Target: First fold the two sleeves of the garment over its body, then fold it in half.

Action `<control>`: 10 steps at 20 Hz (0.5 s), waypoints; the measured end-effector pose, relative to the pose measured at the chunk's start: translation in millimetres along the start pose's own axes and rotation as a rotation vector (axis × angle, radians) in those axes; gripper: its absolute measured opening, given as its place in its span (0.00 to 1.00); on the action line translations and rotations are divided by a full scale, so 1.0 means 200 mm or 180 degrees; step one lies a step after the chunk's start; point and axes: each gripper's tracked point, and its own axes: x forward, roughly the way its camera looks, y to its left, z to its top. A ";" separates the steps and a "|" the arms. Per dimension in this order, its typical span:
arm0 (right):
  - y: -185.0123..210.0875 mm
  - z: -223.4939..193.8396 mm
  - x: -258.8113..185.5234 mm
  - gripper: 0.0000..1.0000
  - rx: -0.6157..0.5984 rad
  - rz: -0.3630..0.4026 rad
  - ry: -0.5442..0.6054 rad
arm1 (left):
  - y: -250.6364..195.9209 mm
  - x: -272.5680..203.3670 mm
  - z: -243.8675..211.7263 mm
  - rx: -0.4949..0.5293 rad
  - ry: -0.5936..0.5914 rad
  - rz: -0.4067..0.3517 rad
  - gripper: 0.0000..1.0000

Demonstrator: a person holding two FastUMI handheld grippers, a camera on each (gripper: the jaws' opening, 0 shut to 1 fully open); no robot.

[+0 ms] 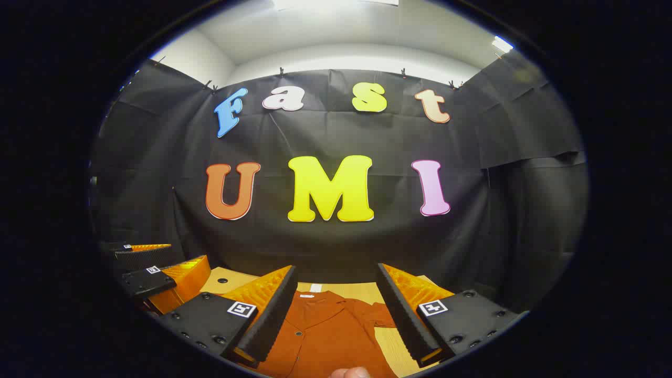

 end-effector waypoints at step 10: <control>-0.02 -0.02 0.05 0.96 0.0047 -0.0003 0.0045 | 0.01 0.06 0.02 0.0015 -0.0017 0.0016 0.98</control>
